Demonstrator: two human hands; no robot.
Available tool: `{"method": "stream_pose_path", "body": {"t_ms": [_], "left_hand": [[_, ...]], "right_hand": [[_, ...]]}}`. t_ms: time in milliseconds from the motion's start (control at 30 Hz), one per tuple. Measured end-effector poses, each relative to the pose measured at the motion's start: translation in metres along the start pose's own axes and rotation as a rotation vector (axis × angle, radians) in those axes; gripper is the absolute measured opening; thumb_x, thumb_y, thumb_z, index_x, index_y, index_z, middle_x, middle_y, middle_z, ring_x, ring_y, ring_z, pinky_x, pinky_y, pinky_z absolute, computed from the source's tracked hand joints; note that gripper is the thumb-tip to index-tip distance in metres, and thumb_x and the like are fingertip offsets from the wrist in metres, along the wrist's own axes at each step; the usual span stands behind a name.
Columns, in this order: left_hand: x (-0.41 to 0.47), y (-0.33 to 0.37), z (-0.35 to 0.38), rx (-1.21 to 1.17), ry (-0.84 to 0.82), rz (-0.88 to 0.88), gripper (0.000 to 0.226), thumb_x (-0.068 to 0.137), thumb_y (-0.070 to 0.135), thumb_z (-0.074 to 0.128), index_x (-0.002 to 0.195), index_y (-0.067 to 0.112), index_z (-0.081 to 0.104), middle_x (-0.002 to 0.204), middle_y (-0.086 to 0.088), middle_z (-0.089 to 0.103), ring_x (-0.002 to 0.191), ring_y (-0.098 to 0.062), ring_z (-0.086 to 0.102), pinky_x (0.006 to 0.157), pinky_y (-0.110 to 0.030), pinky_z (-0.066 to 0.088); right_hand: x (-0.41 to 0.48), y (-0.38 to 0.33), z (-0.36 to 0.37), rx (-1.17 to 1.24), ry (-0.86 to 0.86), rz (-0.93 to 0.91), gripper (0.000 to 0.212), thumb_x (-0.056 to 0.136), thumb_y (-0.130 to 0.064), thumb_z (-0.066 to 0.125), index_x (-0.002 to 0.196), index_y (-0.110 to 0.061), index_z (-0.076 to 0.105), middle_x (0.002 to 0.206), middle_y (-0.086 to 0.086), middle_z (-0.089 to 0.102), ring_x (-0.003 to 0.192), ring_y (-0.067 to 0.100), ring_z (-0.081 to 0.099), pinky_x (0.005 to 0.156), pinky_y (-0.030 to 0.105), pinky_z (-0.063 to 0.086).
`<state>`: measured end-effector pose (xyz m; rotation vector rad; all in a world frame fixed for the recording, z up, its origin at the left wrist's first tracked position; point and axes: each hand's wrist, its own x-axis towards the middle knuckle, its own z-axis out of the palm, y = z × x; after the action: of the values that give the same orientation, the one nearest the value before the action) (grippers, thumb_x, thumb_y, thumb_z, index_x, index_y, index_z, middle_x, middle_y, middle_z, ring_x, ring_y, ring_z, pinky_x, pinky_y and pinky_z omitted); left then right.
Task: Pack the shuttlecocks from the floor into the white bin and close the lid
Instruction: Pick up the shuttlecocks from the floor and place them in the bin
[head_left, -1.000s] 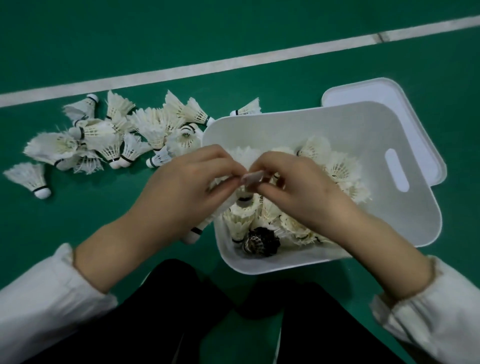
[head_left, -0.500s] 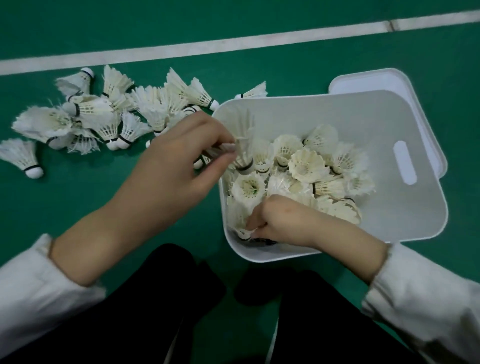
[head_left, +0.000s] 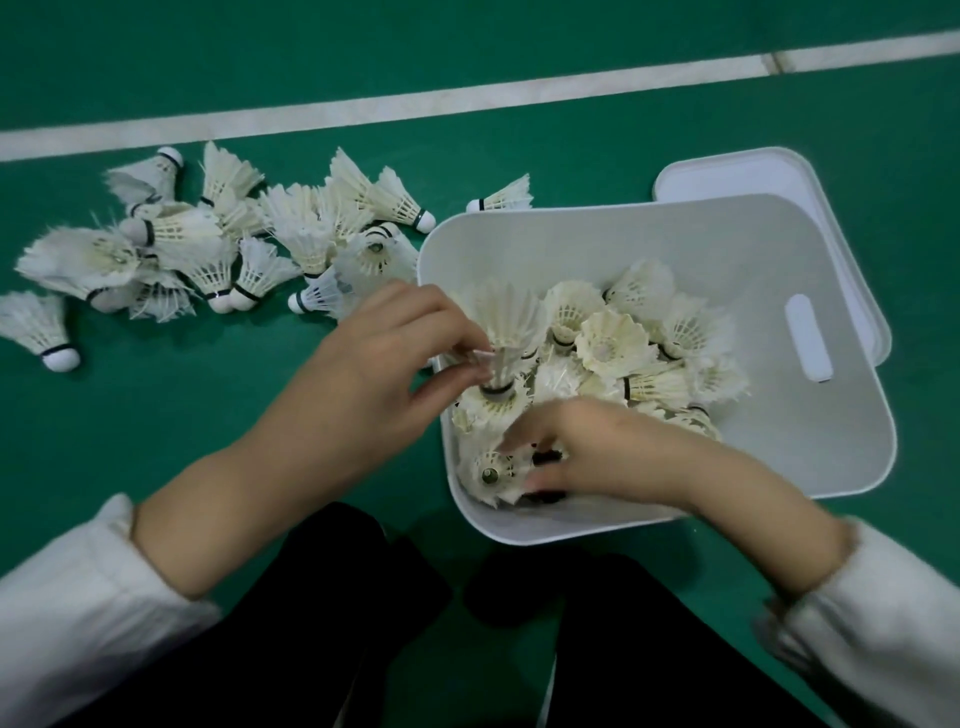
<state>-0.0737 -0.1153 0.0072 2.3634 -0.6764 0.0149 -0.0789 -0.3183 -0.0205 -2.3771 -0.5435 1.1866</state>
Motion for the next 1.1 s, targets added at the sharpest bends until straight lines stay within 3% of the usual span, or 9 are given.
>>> {"method": "stream_pose_path", "body": {"t_ms": [100, 167, 233, 300, 400, 500, 667, 800, 1100], "left_hand": [[0.0, 0.0, 0.001, 0.005, -0.009, 0.011, 0.018, 0.085, 0.029, 0.059, 0.089, 0.013, 0.065, 0.086, 0.004, 0.059, 0.083, -0.012, 0.049, 0.076, -0.019, 0.036], [0.002, 0.002, 0.003, 0.001, -0.021, 0.03, 0.018, 0.085, 0.03, 0.059, 0.089, 0.013, 0.066, 0.086, 0.003, 0.059, 0.084, -0.013, 0.05, 0.076, -0.02, 0.037], [0.005, 0.006, 0.006, 0.002, -0.039, 0.072, 0.019, 0.084, 0.029, 0.058, 0.088, 0.012, 0.067, 0.085, 0.001, 0.06, 0.084, -0.014, 0.05, 0.075, -0.021, 0.037], [0.006, 0.008, 0.01, 0.011, -0.063, 0.121, 0.02, 0.085, 0.029, 0.058, 0.089, 0.012, 0.068, 0.086, 0.0, 0.061, 0.084, -0.015, 0.051, 0.076, -0.022, 0.037], [0.004, 0.009, 0.008, 0.027, -0.082, 0.119, 0.025, 0.087, 0.031, 0.055, 0.099, 0.013, 0.067, 0.101, -0.001, 0.059, 0.095, -0.013, 0.053, 0.084, -0.024, 0.04], [0.002, 0.0, -0.001, 0.055, -0.036, -0.096, 0.028, 0.09, 0.039, 0.049, 0.106, 0.019, 0.06, 0.107, 0.008, 0.049, 0.099, -0.008, 0.049, 0.087, -0.022, 0.038], [-0.001, -0.019, 0.003, 0.221, -0.223, -0.403, 0.032, 0.087, 0.05, 0.04, 0.074, 0.023, 0.051, 0.071, 0.008, 0.055, 0.067, -0.016, 0.054, 0.06, -0.034, 0.044], [-0.007, -0.014, 0.008, 0.151, -0.267, -0.37, 0.033, 0.091, 0.044, 0.038, 0.068, 0.021, 0.044, 0.067, 0.008, 0.05, 0.062, -0.01, 0.047, 0.056, -0.033, 0.036], [-0.015, -0.03, 0.0, 0.101, -0.34, -0.297, 0.028, 0.089, 0.047, 0.035, 0.088, 0.027, 0.054, 0.082, 0.013, 0.056, 0.076, -0.008, 0.053, 0.069, -0.033, 0.046]], "right_hand": [[-0.038, -0.012, -0.037, 0.302, 0.489, -0.061, 0.013, 0.083, -0.025, 0.065, 0.093, -0.033, 0.066, 0.094, -0.017, 0.064, 0.078, 0.003, 0.059, 0.069, 0.018, 0.045], [-0.051, -0.018, -0.049, 0.3, 0.661, -0.19, 0.022, 0.082, -0.018, 0.068, 0.097, -0.033, 0.062, 0.102, -0.016, 0.058, 0.076, 0.01, 0.059, 0.065, 0.013, 0.044], [-0.046, -0.021, -0.047, 0.178, 0.583, -0.244, 0.029, 0.081, -0.015, 0.069, 0.106, -0.027, 0.061, 0.108, -0.013, 0.055, 0.077, 0.009, 0.057, 0.067, 0.01, 0.041], [-0.035, -0.018, -0.036, 0.039, 0.485, -0.265, 0.017, 0.082, -0.014, 0.068, 0.097, -0.02, 0.066, 0.097, -0.009, 0.06, 0.074, 0.005, 0.055, 0.067, 0.009, 0.037], [-0.034, -0.008, -0.034, 0.003, 0.516, -0.216, 0.004, 0.082, -0.015, 0.067, 0.084, -0.019, 0.068, 0.083, -0.008, 0.062, 0.071, 0.002, 0.053, 0.064, 0.01, 0.036], [-0.042, 0.01, -0.036, 0.027, 0.504, -0.076, 0.007, 0.083, -0.024, 0.066, 0.085, -0.019, 0.07, 0.084, -0.011, 0.064, 0.075, 0.006, 0.058, 0.068, 0.014, 0.041], [-0.023, 0.031, -0.005, -0.106, 0.152, 0.035, 0.021, 0.086, -0.034, 0.063, 0.102, -0.022, 0.069, 0.1, -0.01, 0.063, 0.087, 0.005, 0.053, 0.078, 0.023, 0.04], [-0.001, 0.036, 0.02, -0.291, 0.042, 0.017, 0.023, 0.088, -0.03, 0.059, 0.108, -0.026, 0.069, 0.112, -0.001, 0.066, 0.108, 0.017, 0.049, 0.083, 0.024, 0.039], [-0.009, 0.03, 0.005, -0.319, -0.06, 0.028, 0.037, 0.084, -0.031, 0.061, 0.12, -0.027, 0.059, 0.126, -0.009, 0.056, 0.117, 0.015, 0.051, 0.096, 0.027, 0.04]]}}
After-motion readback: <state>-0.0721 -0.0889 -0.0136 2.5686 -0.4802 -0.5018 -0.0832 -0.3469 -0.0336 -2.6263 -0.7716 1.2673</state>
